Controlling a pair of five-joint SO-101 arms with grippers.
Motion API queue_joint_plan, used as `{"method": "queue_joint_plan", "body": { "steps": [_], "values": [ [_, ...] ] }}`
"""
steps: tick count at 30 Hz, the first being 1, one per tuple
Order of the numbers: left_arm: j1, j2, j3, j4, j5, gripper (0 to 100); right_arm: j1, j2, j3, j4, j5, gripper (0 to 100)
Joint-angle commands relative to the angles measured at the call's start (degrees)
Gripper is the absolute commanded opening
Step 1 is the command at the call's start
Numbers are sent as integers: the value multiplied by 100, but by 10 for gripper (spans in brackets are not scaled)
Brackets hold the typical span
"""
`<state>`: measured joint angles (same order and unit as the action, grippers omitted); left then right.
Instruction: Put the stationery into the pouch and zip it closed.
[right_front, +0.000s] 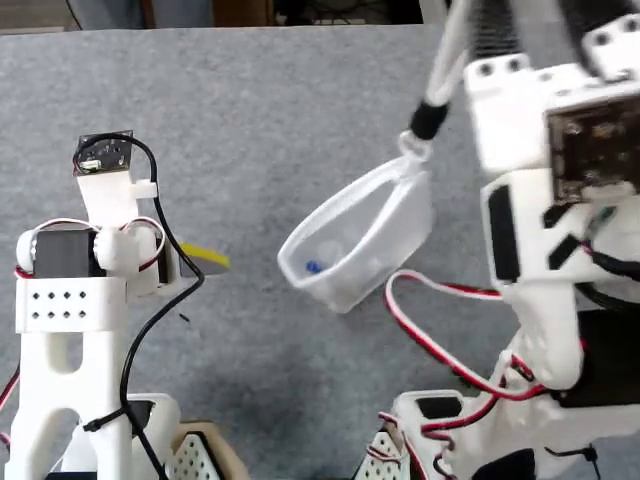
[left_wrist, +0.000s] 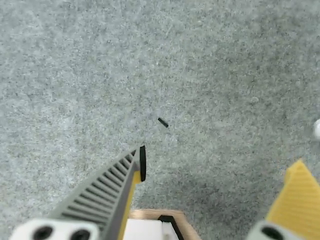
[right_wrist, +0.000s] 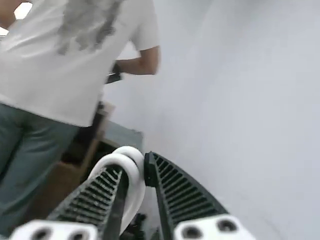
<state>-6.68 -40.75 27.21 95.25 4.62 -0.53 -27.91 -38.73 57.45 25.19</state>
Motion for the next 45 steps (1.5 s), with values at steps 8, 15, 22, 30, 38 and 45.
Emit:
{"method": "queue_joint_plan", "body": {
  "steps": [8,15,22,30,38,45],
  "values": [
    [84,-53,-207,62,-26,430,738,-119,154,-527,-70,12],
    [84,-62,-198,79,-26,430,97,-163,901,18,-70,12],
    [163,-70,-198,97,-26,430,-888,-127,1015,448,-70,12],
    [1068,-70,-189,105,-26,429,-1829,-163,954,475,-79,12],
    [1121,-70,-189,97,0,429,-2154,-127,470,475,-440,12],
    [1121,-70,-251,53,18,429,-2127,-127,576,782,-440,12]
  ]
}}
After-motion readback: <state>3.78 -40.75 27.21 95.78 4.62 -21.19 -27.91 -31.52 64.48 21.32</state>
